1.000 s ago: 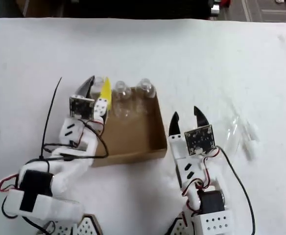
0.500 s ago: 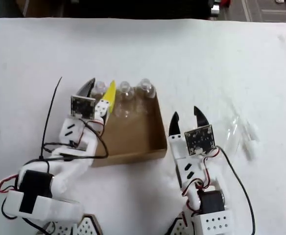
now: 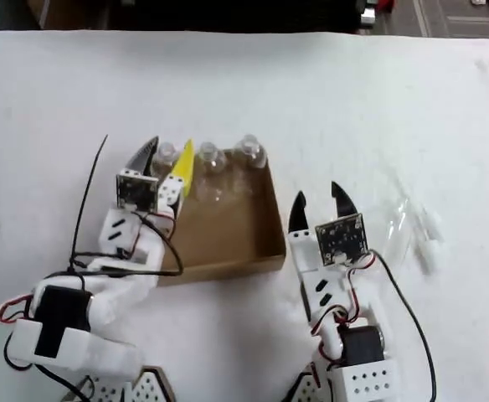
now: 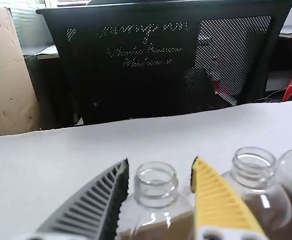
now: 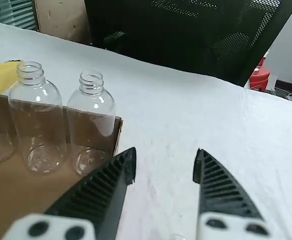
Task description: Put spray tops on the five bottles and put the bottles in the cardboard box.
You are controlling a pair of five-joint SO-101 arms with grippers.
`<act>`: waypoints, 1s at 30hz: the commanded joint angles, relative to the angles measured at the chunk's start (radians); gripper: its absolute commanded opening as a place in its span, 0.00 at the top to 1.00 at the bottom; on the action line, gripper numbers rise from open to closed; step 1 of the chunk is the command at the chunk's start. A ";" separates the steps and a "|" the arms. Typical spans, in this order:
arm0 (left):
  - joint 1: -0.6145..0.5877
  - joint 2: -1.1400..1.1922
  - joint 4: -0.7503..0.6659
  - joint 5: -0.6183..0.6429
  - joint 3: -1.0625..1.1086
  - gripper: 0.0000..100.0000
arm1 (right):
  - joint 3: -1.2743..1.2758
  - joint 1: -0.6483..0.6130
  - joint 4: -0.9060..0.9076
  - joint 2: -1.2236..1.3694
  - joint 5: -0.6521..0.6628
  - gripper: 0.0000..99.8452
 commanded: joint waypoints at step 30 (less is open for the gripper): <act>-0.124 -1.155 2.053 0.074 -0.683 0.81 | 0.008 -0.001 -0.025 -0.008 0.012 0.83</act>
